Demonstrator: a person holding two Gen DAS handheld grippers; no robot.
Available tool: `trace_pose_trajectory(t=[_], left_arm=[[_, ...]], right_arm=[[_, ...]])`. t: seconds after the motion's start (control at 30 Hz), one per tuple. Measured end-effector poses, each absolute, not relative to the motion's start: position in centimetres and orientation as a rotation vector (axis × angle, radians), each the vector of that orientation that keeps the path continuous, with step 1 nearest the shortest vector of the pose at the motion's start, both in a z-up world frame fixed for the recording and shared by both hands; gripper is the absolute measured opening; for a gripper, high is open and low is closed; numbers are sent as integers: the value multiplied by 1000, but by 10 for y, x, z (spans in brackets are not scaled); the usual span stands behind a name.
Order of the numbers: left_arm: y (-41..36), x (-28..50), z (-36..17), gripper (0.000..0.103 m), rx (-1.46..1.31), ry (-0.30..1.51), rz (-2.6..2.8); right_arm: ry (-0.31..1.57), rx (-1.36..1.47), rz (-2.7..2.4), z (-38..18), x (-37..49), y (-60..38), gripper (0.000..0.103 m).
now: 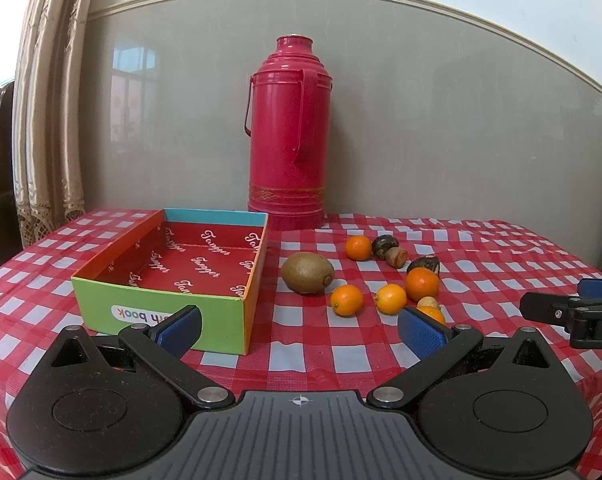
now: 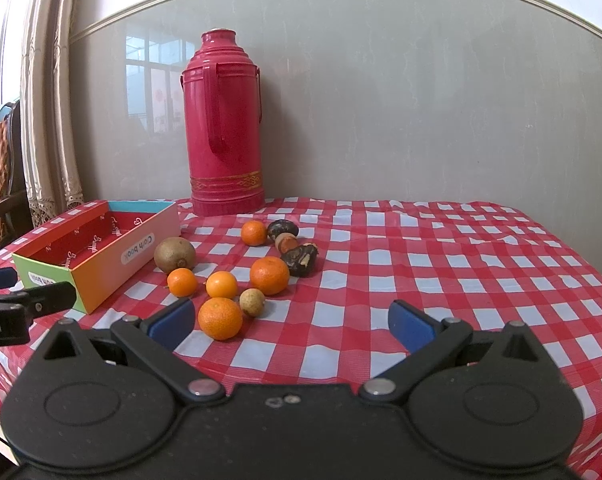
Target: Organize fruits
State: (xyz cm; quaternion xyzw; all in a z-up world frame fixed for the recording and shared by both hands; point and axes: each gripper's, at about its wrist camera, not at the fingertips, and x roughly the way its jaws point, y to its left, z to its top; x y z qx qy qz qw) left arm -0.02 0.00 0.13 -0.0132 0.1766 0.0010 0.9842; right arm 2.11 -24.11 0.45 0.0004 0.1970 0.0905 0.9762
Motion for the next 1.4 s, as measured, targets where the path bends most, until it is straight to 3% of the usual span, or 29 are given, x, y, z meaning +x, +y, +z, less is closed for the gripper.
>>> trace_pose_trajectory(t=[1.4], left_arm=[[1, 0, 0, 103, -23, 366, -6]], right_arm=[[398, 0, 178, 2, 22, -241, 97]])
